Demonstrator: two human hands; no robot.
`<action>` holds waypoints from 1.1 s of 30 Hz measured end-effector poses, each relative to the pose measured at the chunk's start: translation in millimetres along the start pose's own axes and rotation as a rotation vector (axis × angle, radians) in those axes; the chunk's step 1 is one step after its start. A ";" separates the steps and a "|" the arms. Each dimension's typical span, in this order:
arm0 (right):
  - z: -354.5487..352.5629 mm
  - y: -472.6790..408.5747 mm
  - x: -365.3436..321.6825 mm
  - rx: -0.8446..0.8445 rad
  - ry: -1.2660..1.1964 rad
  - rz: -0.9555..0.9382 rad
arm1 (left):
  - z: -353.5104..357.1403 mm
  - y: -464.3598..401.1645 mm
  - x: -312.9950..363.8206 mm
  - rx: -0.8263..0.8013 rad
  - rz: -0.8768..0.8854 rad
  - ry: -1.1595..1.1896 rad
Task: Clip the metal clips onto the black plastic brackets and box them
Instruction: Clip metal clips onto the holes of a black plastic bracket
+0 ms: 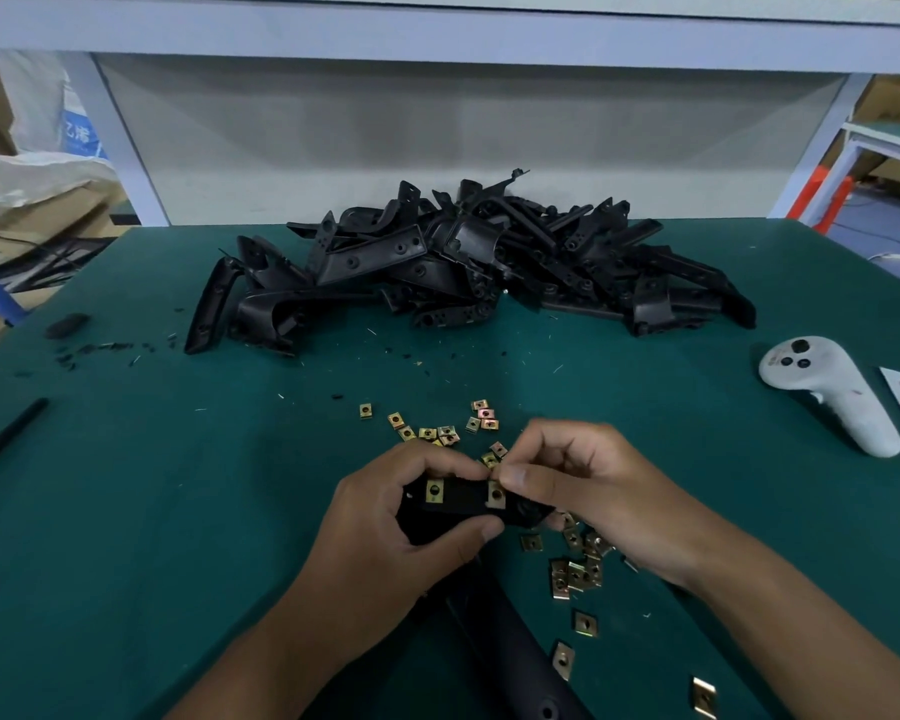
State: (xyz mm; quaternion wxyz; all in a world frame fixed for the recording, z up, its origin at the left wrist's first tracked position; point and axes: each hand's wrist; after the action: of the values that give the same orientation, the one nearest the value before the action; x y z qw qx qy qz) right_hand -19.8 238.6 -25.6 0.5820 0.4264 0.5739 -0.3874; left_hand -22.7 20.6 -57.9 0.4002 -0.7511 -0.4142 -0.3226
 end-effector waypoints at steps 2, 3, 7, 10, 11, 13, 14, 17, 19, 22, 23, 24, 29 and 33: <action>0.6 0.4 -0.4 -0.008 0.029 -0.001 | 0.4 0.1 -0.5 0.007 -0.001 -0.006; 0.8 0.6 -0.8 -0.019 0.027 0.005 | 0.7 0.1 -0.7 0.008 -0.001 -0.004; 1.6 2.2 -1.7 -0.072 0.009 0.011 | 1.9 0.8 -0.7 0.008 -0.022 0.030; 2.7 3.0 -2.4 -0.036 0.017 -0.006 | 2.9 1.4 -0.8 0.019 -0.020 0.019; 3.2 3.1 -2.7 -0.027 0.016 -0.008 | 3.0 1.4 -0.7 0.025 -0.021 0.021; 4.6 3.1 -3.4 0.000 0.009 -0.017 | 3.8 1.1 -0.4 0.040 -0.021 0.006; 5.8 2.7 -3.6 0.019 -0.006 -0.021 | 4.2 1.2 -0.5 0.050 -0.019 0.001; 9.6 1.8 -2.1 0.081 -0.073 -0.026 | 5.2 0.9 -0.2 0.078 -0.019 0.000; 11.9 1.4 -1.8 0.113 -0.149 -0.013 | 5.4 1.3 0.8 0.092 -0.009 -0.016; 12.6 -0.5 -2.3 0.173 -0.286 0.025 | 5.2 2.0 3.7 0.098 0.030 -0.042; 12.2 -0.9 -2.5 0.197 -0.301 0.036 | 5.3 2.1 4.6 0.102 0.041 -0.054; 12.3 -1.3 -2.5 0.213 -0.298 0.045 | 5.3 2.2 5.1 0.107 0.047 -0.059; 15.0 -0.4 -4.1 0.189 -0.279 0.078 | 5.6 2.6 5.1 0.123 0.067 -0.062; 14.8 0.3 -5.2 0.161 -0.299 0.097 | 7.7 3.0 5.3 0.110 0.081 -0.063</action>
State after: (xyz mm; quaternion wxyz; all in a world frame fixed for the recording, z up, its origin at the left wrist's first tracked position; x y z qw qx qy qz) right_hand -14.7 224.6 -20.7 0.6427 0.4365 0.4268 -0.4628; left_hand -16.4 28.2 -58.2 0.4403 -0.7539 -0.4130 -0.2593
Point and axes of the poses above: each hand's wrist, its own y-axis away from the middle knuckle, its own z-axis out of the palm, x = y × z, and after that the axes turned 9 degrees about -y, right-handed
